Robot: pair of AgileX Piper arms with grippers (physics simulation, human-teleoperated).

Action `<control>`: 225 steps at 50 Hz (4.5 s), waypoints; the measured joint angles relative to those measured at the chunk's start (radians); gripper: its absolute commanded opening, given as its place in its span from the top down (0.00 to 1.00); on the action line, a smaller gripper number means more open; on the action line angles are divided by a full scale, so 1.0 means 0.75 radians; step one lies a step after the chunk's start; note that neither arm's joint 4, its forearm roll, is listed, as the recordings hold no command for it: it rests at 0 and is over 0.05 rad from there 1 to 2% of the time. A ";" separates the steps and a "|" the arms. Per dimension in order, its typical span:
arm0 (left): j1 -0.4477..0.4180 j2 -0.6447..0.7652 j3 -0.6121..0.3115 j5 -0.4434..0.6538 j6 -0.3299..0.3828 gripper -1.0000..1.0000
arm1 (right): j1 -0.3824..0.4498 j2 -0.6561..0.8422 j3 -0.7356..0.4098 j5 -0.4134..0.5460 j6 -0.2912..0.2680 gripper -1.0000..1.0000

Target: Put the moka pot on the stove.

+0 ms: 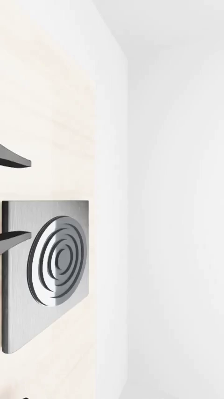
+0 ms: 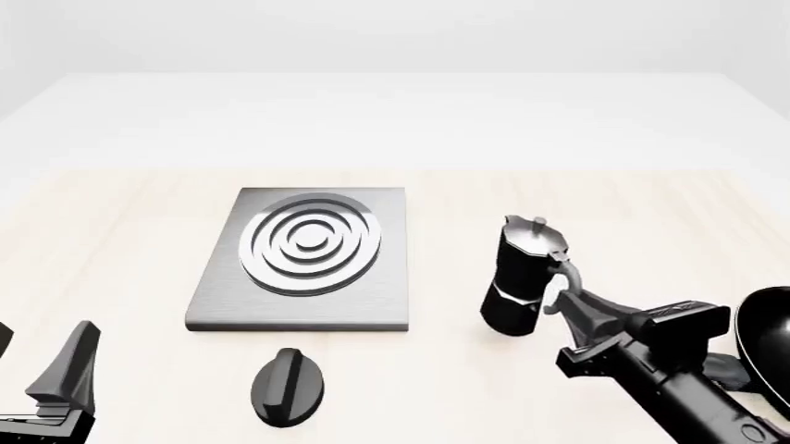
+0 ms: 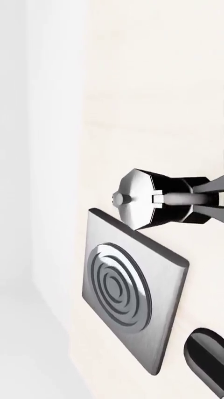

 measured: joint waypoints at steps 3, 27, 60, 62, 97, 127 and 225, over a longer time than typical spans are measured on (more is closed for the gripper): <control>0.000 0.000 0.000 0.000 0.000 0.00 | -0.005 -0.049 -0.001 0.043 -0.004 1.00; 0.000 0.000 0.000 0.000 0.000 0.00 | 0.011 -0.239 -0.113 0.254 -0.029 1.00; 0.000 0.000 0.000 0.000 0.000 0.00 | 0.095 -0.104 -0.394 0.255 -0.064 1.00; 0.000 0.000 0.000 0.000 0.000 0.00 | 0.101 -0.085 -0.415 0.249 -0.065 1.00; 0.000 0.000 0.000 0.000 0.000 0.00 | 0.201 0.294 -0.795 0.192 -0.067 1.00; 0.000 0.000 0.000 0.000 0.000 0.00 | 0.278 0.525 -0.993 0.123 -0.055 1.00; 0.000 0.000 0.000 0.000 0.000 0.00 | 0.431 1.080 -1.445 0.071 0.026 1.00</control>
